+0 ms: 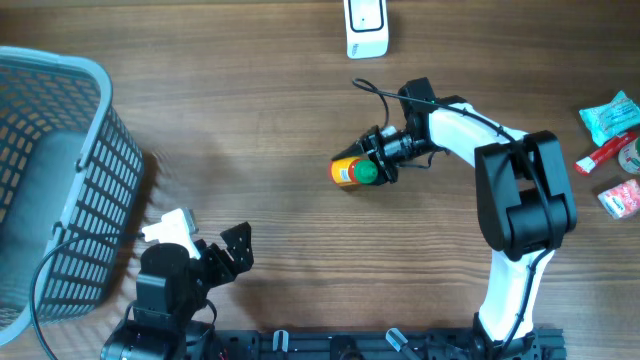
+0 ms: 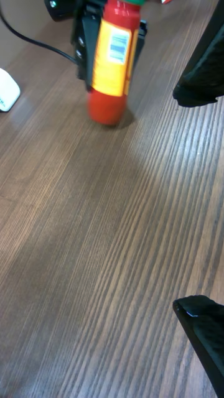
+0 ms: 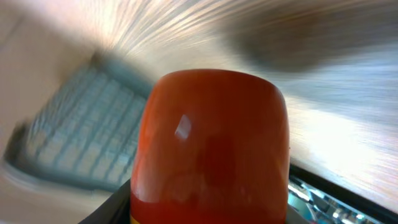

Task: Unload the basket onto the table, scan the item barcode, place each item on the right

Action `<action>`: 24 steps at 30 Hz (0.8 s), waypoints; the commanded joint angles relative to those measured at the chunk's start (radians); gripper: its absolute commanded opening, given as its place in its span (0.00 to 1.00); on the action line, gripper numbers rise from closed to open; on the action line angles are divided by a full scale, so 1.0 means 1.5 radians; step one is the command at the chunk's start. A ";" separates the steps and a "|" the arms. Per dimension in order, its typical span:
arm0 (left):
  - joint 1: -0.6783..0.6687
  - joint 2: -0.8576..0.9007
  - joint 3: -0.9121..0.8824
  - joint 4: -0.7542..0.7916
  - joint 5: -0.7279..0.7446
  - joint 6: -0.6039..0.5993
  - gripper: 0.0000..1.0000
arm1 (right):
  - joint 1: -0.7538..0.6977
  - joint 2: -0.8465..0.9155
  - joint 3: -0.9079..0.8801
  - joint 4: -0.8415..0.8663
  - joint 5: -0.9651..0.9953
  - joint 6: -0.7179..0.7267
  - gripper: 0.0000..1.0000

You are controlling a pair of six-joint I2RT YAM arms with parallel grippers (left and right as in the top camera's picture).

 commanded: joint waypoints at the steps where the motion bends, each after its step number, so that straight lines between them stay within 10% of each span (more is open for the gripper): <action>1: -0.003 -0.004 0.008 0.002 -0.009 0.015 1.00 | 0.003 0.007 -0.001 0.043 -0.217 -0.131 0.37; 8: -0.003 -0.004 0.008 0.002 -0.009 0.015 1.00 | 0.017 -0.055 -0.001 0.135 -0.297 -0.137 0.39; 15: -0.003 -0.004 0.008 0.002 -0.009 0.015 1.00 | 0.057 -0.172 -0.001 -0.081 -0.287 -0.284 0.38; 24: -0.003 -0.004 0.008 0.002 -0.009 0.015 1.00 | 0.074 -0.189 -0.001 -0.139 -0.041 -0.366 0.34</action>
